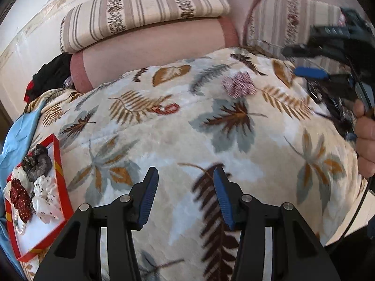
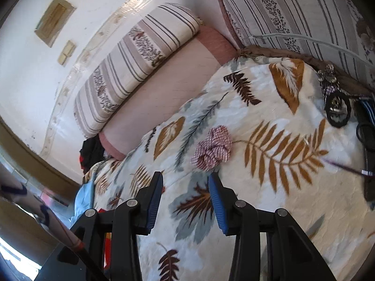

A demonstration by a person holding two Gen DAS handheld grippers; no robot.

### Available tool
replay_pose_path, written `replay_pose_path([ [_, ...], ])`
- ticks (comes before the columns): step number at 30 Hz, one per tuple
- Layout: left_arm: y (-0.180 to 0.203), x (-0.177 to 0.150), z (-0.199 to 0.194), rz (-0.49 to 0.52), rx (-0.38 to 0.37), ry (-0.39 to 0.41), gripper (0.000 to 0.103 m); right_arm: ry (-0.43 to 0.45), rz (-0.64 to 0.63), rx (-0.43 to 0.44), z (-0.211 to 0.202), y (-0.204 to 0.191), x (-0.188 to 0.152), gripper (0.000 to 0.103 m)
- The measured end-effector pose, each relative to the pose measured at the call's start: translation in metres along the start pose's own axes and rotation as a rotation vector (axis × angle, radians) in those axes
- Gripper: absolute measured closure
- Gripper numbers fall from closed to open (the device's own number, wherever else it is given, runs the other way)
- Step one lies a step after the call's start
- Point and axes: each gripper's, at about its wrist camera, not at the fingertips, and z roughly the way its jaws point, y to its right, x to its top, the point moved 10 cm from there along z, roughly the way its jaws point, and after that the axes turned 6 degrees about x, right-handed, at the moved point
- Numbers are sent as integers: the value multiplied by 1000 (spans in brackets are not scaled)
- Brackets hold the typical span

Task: Organize jewelry
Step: 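Move the left tool to the red bead bracelet while the right tool approaches the plaid scrunchie, then grasp the red bead bracelet with the left tool while the right tool grasps the plaid scrunchie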

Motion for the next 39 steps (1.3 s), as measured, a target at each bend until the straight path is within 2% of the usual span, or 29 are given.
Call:
replay_pose_path([
  [6, -27, 25, 28, -90, -10, -65, 53, -12, -27, -21, 19, 9, 14, 57],
  [10, -32, 40, 60, -167, -66, -142, 53, -60, 51, -34, 34, 37, 5, 57],
  [14, -31, 57, 105, -262, -109, -221, 53, -50, 86, -28, 34, 48, 11, 57],
  [18, -37, 68, 144, -364, -112, -281, 53, -52, 108, -3, 36, 47, 12, 57],
  [24, -41, 80, 186, -473, -99, -328, 53, -61, 127, 17, 44, 43, 14, 56],
  [28, -35, 91, 201, -424, -46, -301, 54, -63, 139, 16, 49, 43, 16, 55],
  [29, -33, 93, 203, -399, -26, -287, 62, -64, 142, 15, 51, 44, 16, 55],
  [30, -32, 94, 205, -379, -6, -274, 74, -63, 145, 13, 52, 44, 17, 55],
  [33, -29, 93, 202, -329, 20, -215, 85, -57, 152, 2, 54, 47, 19, 51],
  [36, -26, 87, 193, -278, 23, -169, 88, -51, 178, -3, 58, 51, 21, 50],
  [39, -20, 71, 179, -236, -18, -158, 88, -52, 184, -16, 63, 53, 21, 49],
])
